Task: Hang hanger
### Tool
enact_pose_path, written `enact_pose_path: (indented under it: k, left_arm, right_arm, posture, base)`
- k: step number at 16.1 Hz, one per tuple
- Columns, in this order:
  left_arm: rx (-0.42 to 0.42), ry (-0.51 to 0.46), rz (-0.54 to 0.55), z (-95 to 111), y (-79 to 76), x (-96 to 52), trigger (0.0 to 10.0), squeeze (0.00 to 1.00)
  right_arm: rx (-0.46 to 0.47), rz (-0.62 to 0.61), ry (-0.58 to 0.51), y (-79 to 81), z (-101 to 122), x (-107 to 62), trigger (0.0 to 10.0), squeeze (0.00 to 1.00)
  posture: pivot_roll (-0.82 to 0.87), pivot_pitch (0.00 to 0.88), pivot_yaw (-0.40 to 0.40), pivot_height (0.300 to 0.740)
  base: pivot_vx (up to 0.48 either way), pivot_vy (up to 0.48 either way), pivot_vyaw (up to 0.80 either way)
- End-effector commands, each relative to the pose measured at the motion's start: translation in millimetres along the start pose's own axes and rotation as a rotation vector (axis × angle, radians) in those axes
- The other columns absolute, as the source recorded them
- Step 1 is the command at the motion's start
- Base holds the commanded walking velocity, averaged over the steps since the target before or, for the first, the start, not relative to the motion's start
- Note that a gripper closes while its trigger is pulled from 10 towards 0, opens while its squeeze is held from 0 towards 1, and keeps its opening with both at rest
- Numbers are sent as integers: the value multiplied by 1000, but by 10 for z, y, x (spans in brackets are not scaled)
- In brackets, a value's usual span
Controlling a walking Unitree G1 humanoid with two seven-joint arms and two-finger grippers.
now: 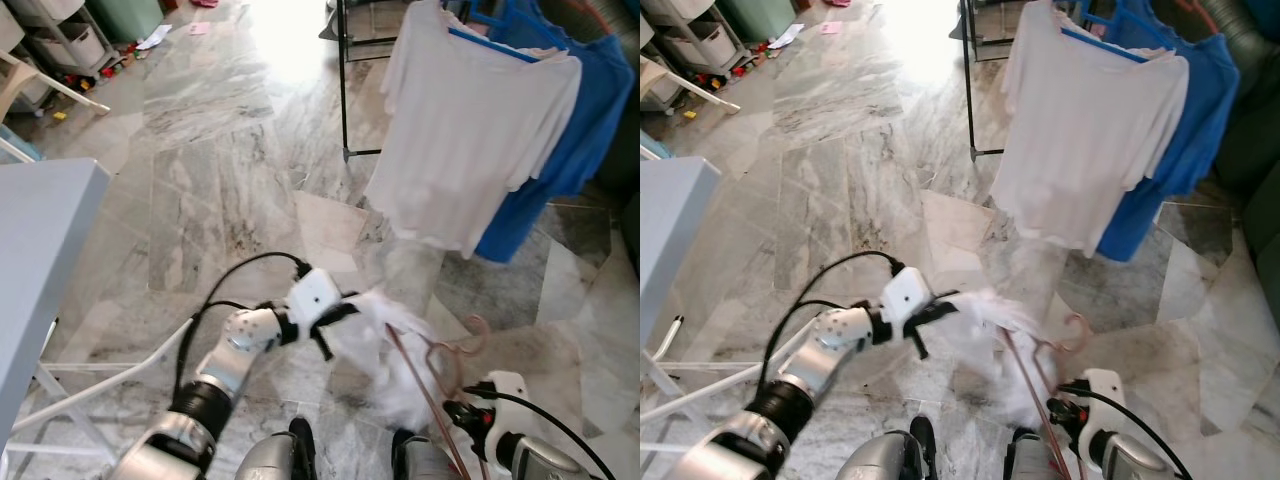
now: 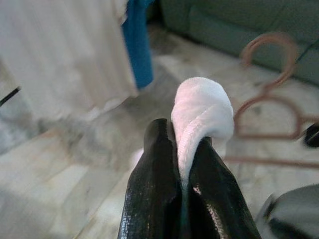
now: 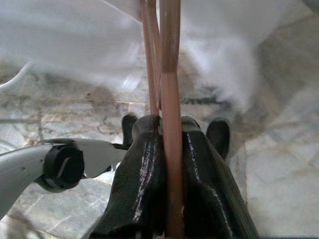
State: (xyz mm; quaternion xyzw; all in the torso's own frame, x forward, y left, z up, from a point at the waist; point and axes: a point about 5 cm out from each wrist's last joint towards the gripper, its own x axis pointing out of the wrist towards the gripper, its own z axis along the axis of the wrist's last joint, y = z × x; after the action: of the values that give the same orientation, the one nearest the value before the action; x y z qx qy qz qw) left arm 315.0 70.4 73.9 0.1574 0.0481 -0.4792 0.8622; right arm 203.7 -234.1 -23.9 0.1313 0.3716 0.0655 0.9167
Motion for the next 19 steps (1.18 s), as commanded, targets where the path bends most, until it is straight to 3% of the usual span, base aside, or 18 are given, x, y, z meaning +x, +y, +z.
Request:
enact_pose_path:
  k: [1, 2, 3, 5, 7, 9, 10, 11, 12, 13, 15, 16, 17, 18, 19]
  left_arm:
    - [-3, 72, 35, -145, 26, -81, 10000, 0]
    - [-3, 78, 34, -158, 18, -85, 10000, 0]
    - [2, 120, 39, -228, -10, -91, 10000, 0]
    - [3, 122, 3, -262, -95, -68, 10000, 0]
    - [15, 41, -40, -167, -173, -5, 10000, 0]
    - [46, -55, -73, -13, -244, 67, 10000, 0]
    - [78, -106, -109, 76, -331, 121, 10000, 0]
    - [84, -109, -115, 82, -346, 129, 10000, 0]
    - [129, -84, -130, 51, -405, 151, 10000, 0]
    - [201, -52, -136, 13, -442, 168, 10000, 0]
    - [298, -43, -85, 64, -396, 218, 10000, 0]
    - [351, -47, -42, 126, -328, 242, 10000, 0]
    - [324, -41, 8, 164, -228, 255, 10000, 0]
    - [285, -26, -1, 138, -210, 249, 10000, 0]
    - [270, -18, -4, 121, -209, 245, 10000, 0]
  right_arm:
    - [67, -104, -74, -102, 82, -34, 10000, 0]
    - [79, -129, -103, -126, 142, -43, 10000, 0]
    - [114, -132, -205, -110, 384, -69, 10000, 0]
    - [46, -142, -366, -37, 776, -132, 10000, 0]
    - [28, -232, -565, -59, 1174, -236, 10000, 0]
    - [139, -313, -741, -143, 1530, -353, 10000, 0]
    - [293, -329, -844, -193, 1751, -418, 10000, 0]
    - [318, -327, -858, -196, 1781, -426, 10000, 0]
    - [401, -237, -861, -114, 1880, -388, 10000, 0]
    - [356, -142, -824, 57, 1958, -317, 10000, 0]
    - [143, 26, -696, 435, 1890, -189, 10000, 0]
    - [2, 129, -576, 635, 1715, -123, 10000, 0]
    - [-145, 231, -394, 792, 1349, -64, 10000, 0]
    - [-195, 335, -243, 892, 963, -66, 10000, 0]
    - [-206, 373, -191, 926, 829, -75, 10000, 0]
  posture:
    - [-108, 240, 146, 740]
    - [-108, 240, 146, 740]
    - [-113, 240, 149, 740]
    - [-123, 241, 150, 740]
    - [-127, 242, 148, 740]
    - [-129, 241, 142, 740]
    - [-126, 241, 140, 740]
    - [-126, 241, 140, 740]
    - [-120, 239, 136, 740]
    - [-115, 239, 131, 740]
    - [-111, 240, 126, 740]
    - [-110, 240, 122, 740]
    - [-115, 242, 119, 740]
    - [-122, 244, 119, 740]
    - [-122, 244, 119, 740]
  base:
    - [0, 0, 0]
    - [0, 0, 0]
    - [0, 0, 0]
    - [0, 0, 0]
    - [0, 0, 0]
    - [0, 0, 0]
    - [0, 0, 0]
    - [0, 0, 0]
    - [0, 0, 0]
    - [0, 0, 0]
    - [0, 0, 0]
    - [0, 0, 0]
    - [0, 0, 0]
    - [0, 0, 0]
    - [0, 0, 0]
